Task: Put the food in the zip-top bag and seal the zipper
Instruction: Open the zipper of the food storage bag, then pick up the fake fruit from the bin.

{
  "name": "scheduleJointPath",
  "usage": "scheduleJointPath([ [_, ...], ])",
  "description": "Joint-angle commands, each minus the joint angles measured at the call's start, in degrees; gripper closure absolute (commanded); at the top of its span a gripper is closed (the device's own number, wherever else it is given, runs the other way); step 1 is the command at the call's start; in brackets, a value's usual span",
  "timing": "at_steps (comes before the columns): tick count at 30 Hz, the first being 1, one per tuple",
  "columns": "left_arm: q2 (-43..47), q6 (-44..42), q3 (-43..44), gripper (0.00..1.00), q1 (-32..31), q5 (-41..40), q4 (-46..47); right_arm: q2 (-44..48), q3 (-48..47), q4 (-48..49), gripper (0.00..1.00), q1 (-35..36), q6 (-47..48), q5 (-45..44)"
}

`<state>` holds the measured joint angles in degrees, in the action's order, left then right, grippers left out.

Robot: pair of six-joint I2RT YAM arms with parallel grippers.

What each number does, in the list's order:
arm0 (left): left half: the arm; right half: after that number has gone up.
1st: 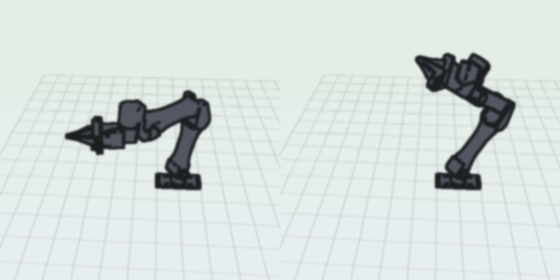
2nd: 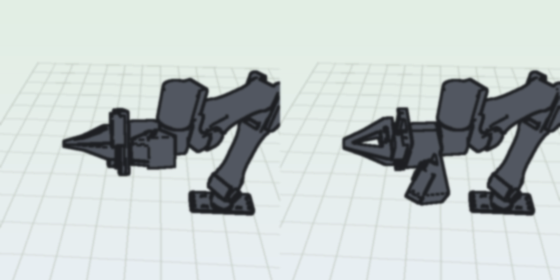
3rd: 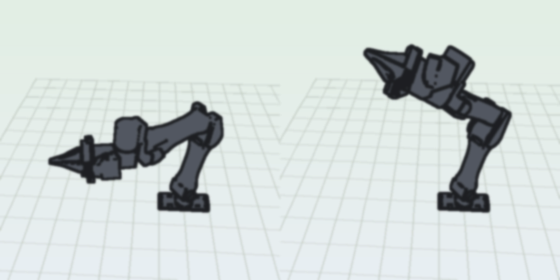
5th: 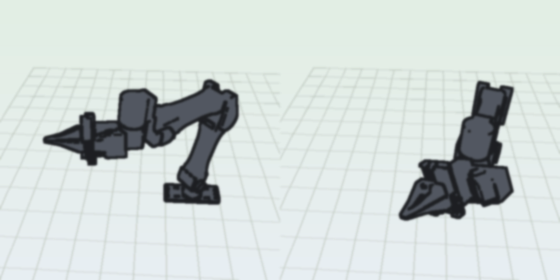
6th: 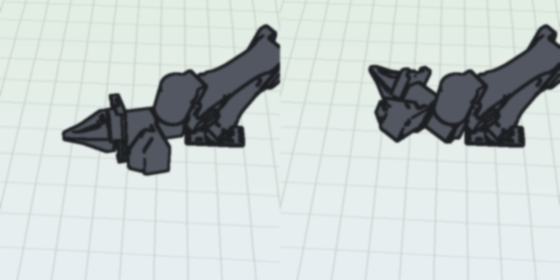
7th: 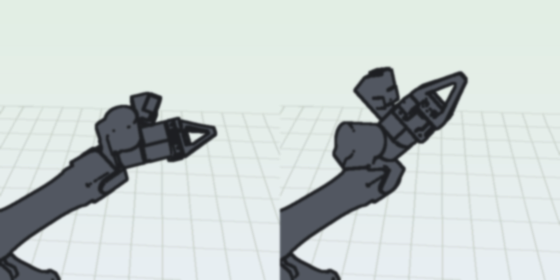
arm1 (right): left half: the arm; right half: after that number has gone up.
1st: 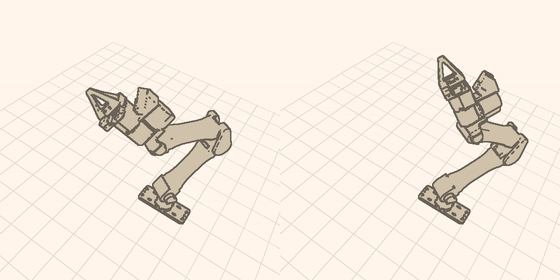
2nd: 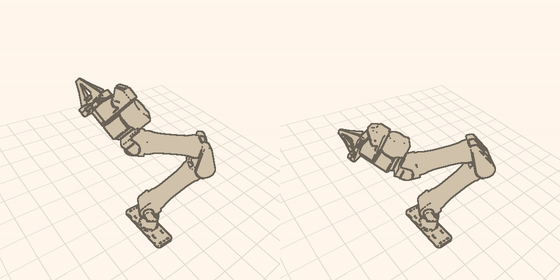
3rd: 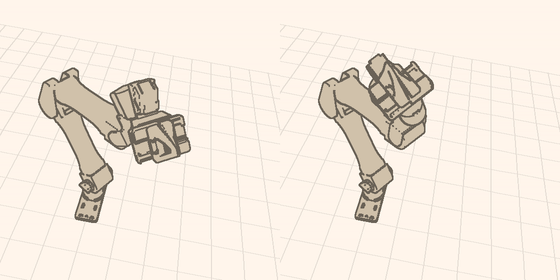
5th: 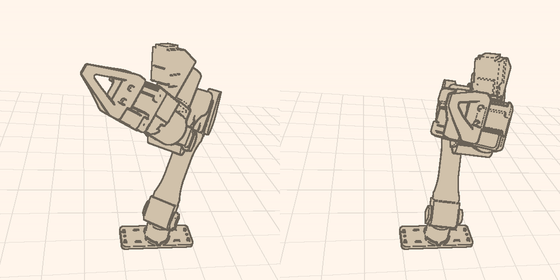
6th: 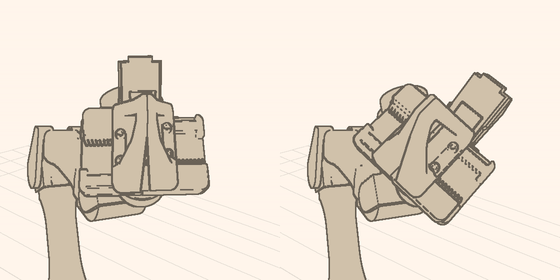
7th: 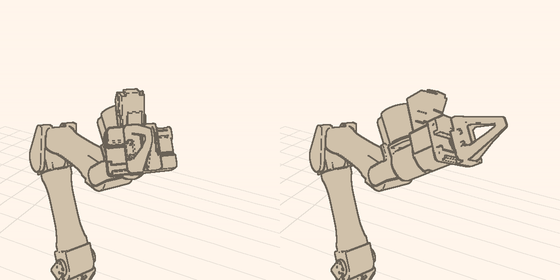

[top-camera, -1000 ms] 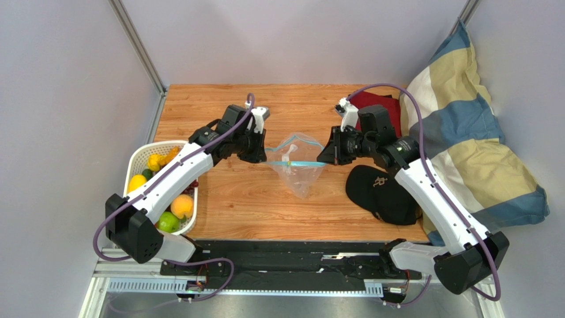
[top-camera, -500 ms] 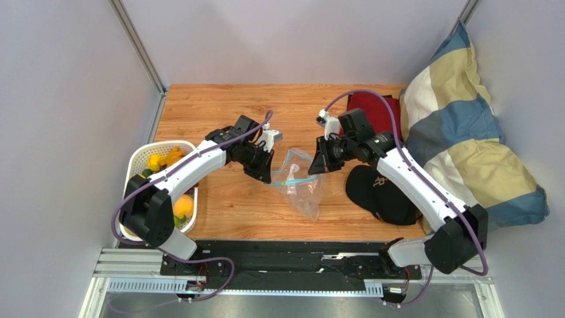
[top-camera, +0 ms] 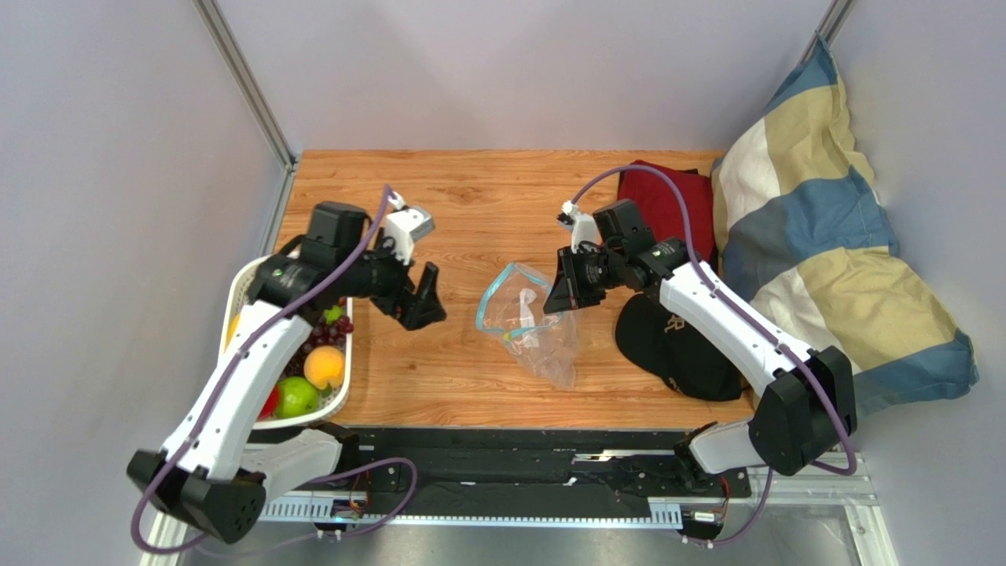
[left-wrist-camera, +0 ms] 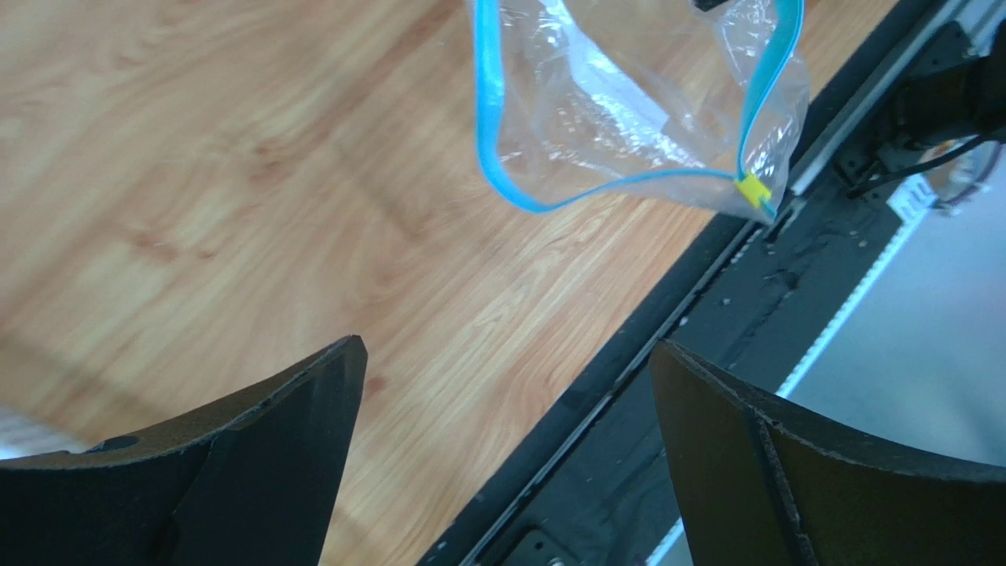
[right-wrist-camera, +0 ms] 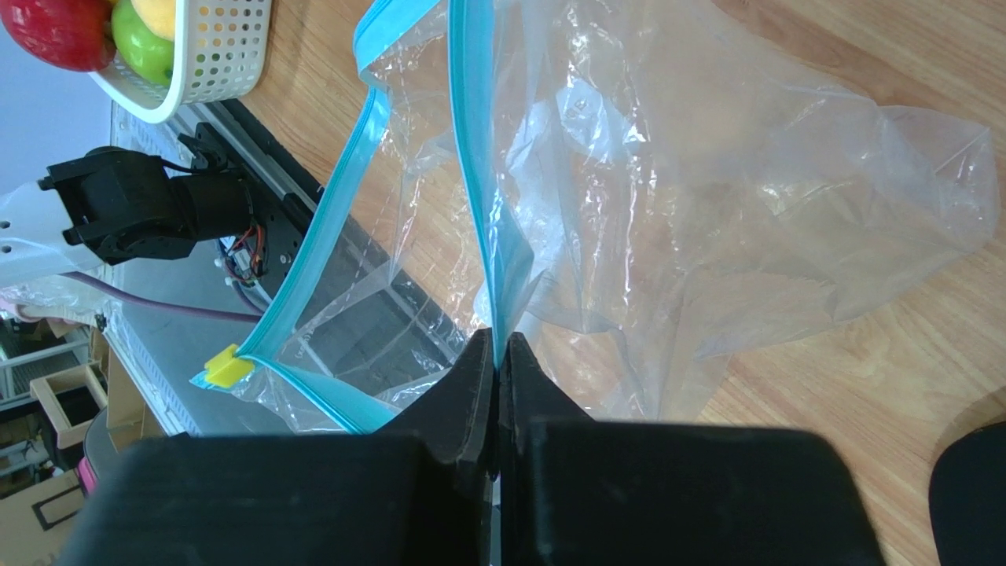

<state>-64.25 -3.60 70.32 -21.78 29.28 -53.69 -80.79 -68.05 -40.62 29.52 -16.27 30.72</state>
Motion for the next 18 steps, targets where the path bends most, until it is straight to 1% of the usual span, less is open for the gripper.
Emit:
scheduleJointPath([
  [1,4.2,-12.4,5.3,0.03,5.9,-3.8,-17.0,2.8,1.6,4.0,1.0,0.7,-1.1,1.4],
  [2,4.6,-14.2,6.0,0.06,6.9,-5.7,-19.6,3.2,1.8,3.8,1.0,0.8,-1.1,1.6],
  [3,5.2,-17.4,6.8,0.08,8.8,-10.8,-22.1,3.4,2.0,3.5,1.0,1.0,-0.9,1.8],
  [4,5.6,-18.7,7.0,0.08,9.5,-13.6,-26.3,3.4,2.0,3.3,1.0,1.0,-0.5,2.0],
  [5,6.1,-20.6,7.1,0.08,10.0,-16.8,-28.0,3.4,2.2,2.6,1.0,1.2,0.3,2.1],
  [6,7.5,-21.4,7.0,0.08,11.0,-23.8,-30.9,3.5,2.1,2.3,1.0,1.3,0.5,2.2],
  [8,8.9,-23.6,7.1,0.07,11.9,-29.2,-33.7,3.4,2.1,2.0,1.0,1.5,0.8,2.2],
  [9,9.7,-24.3,7.1,0.07,12.5,-35.7,-37.0,3.5,2.1,1.9,1.0,1.4,0.7,2.2],
  [12,11.9,-26.9,7.2,0.06,14.5,-43.1,-42.2,3.7,2.0,2.0,1.0,1.9,1.1,2.2],
  [14,13.5,-28.5,5.7,0.05,15.8,-46.4,-42.8,3.6,1.9,1.7,1.0,2.2,1.5,1.8],
  [15,15.0,-29.3,2.7,0.05,16.0,-50.6,-42.8,3.6,1.7,1.7,1.0,2.3,1.9,1.7],
  [18,16.7,-33.2,-3.8,0.04,18.7,-54.6,-42.9,3.8,0.6,1.2,1.0,2.5,3.2,0.7],
])
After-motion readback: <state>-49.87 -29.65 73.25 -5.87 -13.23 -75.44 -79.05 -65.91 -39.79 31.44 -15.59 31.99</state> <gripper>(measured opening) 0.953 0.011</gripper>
